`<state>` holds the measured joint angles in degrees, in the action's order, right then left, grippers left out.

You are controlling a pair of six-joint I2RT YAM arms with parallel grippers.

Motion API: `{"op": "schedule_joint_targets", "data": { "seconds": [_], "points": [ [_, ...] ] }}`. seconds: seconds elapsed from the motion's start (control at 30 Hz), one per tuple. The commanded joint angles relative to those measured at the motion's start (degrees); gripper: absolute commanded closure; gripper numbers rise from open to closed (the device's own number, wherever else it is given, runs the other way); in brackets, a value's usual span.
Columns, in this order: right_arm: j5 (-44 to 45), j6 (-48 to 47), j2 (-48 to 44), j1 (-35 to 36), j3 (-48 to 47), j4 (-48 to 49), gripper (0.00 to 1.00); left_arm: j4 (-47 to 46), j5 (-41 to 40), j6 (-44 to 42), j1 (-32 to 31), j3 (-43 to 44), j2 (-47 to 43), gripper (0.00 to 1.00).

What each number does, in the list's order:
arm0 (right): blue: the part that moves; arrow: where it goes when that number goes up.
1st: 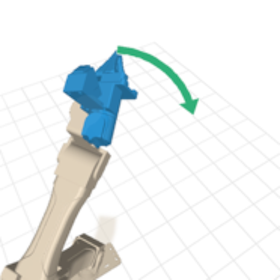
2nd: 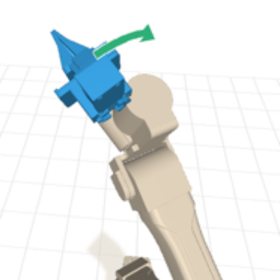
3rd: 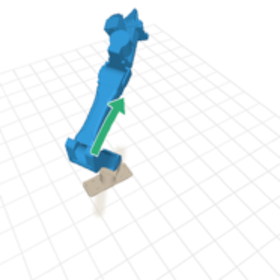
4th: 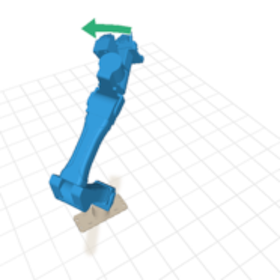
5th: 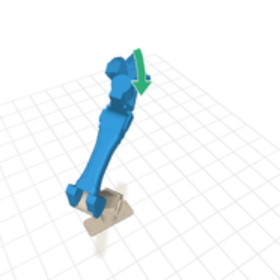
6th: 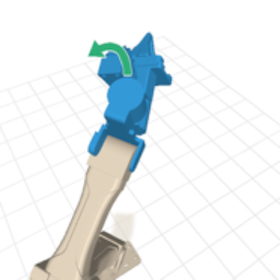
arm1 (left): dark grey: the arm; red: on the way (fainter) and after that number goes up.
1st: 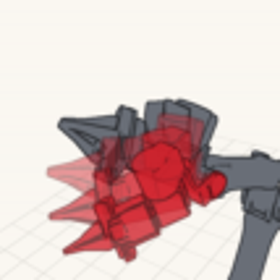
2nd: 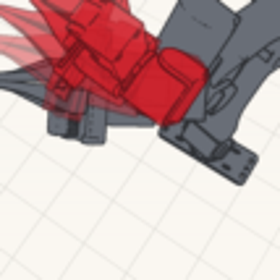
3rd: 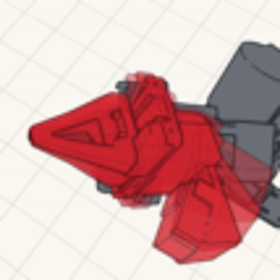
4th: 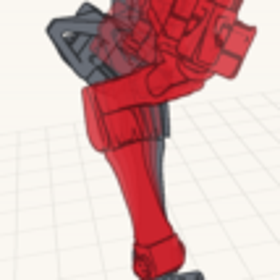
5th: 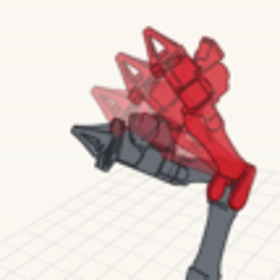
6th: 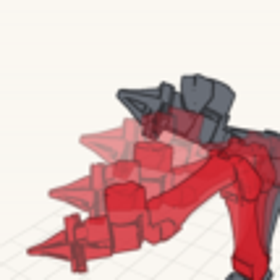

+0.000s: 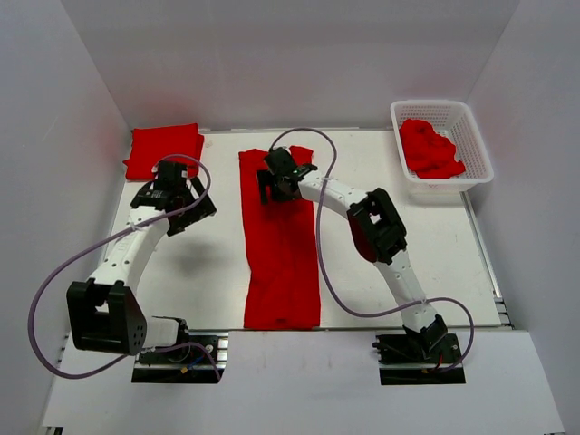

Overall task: Fold and stack the t-shirts
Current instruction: Grab the bottom of the folded rectangular tshirt with both arms

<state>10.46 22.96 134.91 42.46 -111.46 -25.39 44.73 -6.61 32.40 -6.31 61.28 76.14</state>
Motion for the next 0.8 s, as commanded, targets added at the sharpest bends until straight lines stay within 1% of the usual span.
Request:
{"op": "schedule_joint_targets", "data": {
  "seconds": [0.0,0.03,0.07,0.1,0.13,0.2,0.23,0.27,0.3,0.37,0.4,0.43,0.47,0.5,0.63,0.67,0.73,0.77],
  "points": [
    [6.4,2.9,5.3,-0.7,-4.4,-4.8,0.10,1.7,-0.3,-0.9,0.4,-1.3,-2.4,0.00],
    [7.9,1.9,7.6,-1.1,-8.8,-5.5,0.10,1.7,-0.3,-0.9,0.4,-2.0,-2.4,0.00],
    [9.3,1.2,8.8,-1.3,-10.4,-5.7,0.10,1.2,0.2,-0.9,0.4,-2.6,-2.4,0.00],
    [9.8,-0.4,12.8,-1.2,-14.4,-5.9,0.10,1.1,0.7,-0.9,0.4,-2.6,-2.4,0.00],
    [11.5,0.3,14.0,-2.0,-17.7,-5.7,0.10,0.5,1.8,-1.6,0.4,-2.6,-2.4,0.00],
    [10.6,-0.2,17.5,-2.5,-21.4,-3.8,0.10,-0.3,3.1,-2.5,0.9,-1.9,-0.6,0.00],
    [6.6,0.3,18.1,-4.0,-24.3,-4.1,0.10,-0.3,4.1,-3.2,0.9,-0.6,0.2,0.00],
    [6.2,1.2,18.3,-4.3,-24.2,-3.8,0.10,-0.3,4.8,-3.7,0.9,-0.1,0.9,0.00],
    [6.2,2.7,17.6,-5.5,-23.2,0.1,0.10,-0.9,6.3,-4.3,0.9,0.6,2.6,0.00],
    [5.7,3.3,16.7,-6.7,-20.6,3.8,0.10,-0.9,7.4,-4.8,0.9,1.3,4.2,0.00],
    [3.8,3.0,16.2,-7.1,-20.5,8.2,0.10,-0.9,7.9,-5.3,0.9,1.3,4.9,0.00],
    [2.6,2.1,16.2,-7.5,-20.6,9.1,0.10,-0.9,9.1,-6.2,0.9,2.0,6.2,0.00],
    [-0.3,1.3,16.3,-7.9,-22.0,9.8,0.10,-1.4,9.8,-6.2,0.9,2.6,6.7,0.00],
    [-0.9,-0.5,16.0,-8.0,-22.5,12.1,0.10,-1.4,11.3,-7.0,0.9,2.6,6.7,0.00],
    [-4.0,-5.3,13.0,-8.1,-21.5,13.4,0.10,-2.7,13.6,-7.5,0.9,2.6,7.4,0.00],
    [-5.1,-5.6,10.2,-8.0,-20.9,13.7,0.10,-2.7,14.3,-7.5,0.9,1.9,7.4,0.00],
    [-6.4,-6.3,8.0,-7.8,-17.5,14.3,0.10,-4.8,16.9,-8.1,0.0,0.5,7.4,0.00],
    [-6.9,-6.5,4.5,-7.8,-16.8,14.3,0.10,-4.8,17.6,-8.1,-0.5,-0.1,6.8,0.00]
  ]
}}
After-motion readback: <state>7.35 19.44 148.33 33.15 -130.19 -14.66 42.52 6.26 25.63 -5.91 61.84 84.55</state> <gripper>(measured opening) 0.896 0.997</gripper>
